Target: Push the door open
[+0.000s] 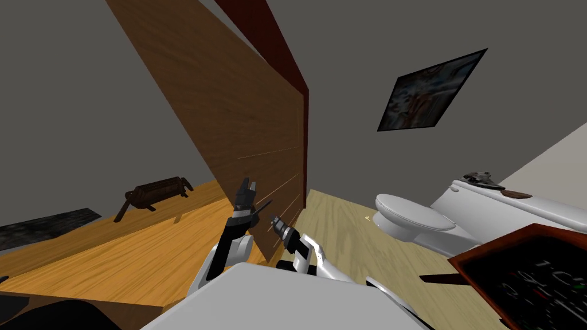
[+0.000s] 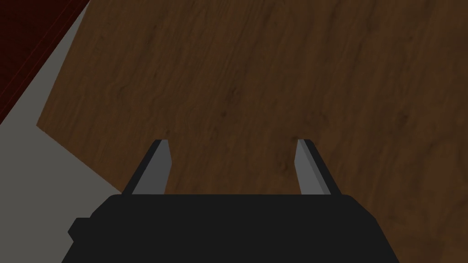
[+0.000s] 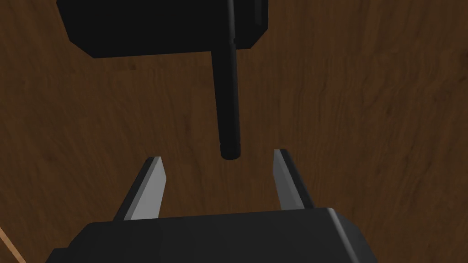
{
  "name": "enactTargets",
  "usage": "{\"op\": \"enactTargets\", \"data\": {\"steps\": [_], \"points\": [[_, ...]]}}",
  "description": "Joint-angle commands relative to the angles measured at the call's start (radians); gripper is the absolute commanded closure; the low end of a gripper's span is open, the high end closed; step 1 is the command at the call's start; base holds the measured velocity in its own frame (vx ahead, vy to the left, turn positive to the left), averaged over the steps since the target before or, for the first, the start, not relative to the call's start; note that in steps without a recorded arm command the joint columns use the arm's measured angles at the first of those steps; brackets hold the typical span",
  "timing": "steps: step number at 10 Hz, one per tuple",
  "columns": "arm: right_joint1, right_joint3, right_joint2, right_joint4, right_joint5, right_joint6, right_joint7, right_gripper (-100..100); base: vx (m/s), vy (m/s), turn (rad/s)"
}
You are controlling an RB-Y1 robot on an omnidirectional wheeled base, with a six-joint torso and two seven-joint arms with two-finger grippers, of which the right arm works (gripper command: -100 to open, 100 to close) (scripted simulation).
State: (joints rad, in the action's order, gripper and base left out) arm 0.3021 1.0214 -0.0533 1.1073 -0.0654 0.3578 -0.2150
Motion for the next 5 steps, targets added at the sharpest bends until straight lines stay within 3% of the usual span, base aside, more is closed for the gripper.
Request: {"op": "enactTargets", "data": {"steps": [1, 3, 4, 5], "points": [[-0.006, -0.028, -0.004, 0.010, 0.002, -0.016, 0.010, -100, -0.139, 0.052, -0.063], [-0.009, -0.067, 0.021, -0.005, 0.005, -0.021, 0.024, -100, -0.170, 0.053, -0.088], [-0.005, -0.054, 0.015, -0.005, 0.003, -0.018, 0.018, -100, -0.084, 0.022, -0.021], [-0.003, -0.063, 0.005, -0.012, 0.005, -0.019, 0.022, -100, 0.040, 0.104, 0.049]]}}
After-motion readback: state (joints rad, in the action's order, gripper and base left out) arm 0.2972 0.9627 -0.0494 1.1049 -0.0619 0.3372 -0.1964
